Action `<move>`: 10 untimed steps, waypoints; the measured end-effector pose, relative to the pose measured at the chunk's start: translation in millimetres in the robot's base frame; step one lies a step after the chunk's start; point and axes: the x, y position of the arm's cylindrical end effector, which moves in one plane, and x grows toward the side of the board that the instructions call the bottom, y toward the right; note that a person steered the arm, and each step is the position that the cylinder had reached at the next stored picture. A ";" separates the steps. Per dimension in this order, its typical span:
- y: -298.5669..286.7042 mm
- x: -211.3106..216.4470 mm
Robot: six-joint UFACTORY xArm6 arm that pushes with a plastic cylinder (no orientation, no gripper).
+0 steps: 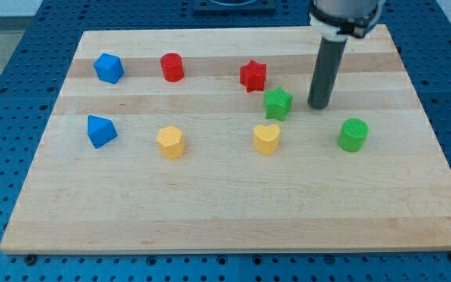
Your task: Move the green star closer to the red star
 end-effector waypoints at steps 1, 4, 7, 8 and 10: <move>-13.8 29.7; -58.8 34.0; -90.3 13.1; -110.9 10.9; -69.7 25.1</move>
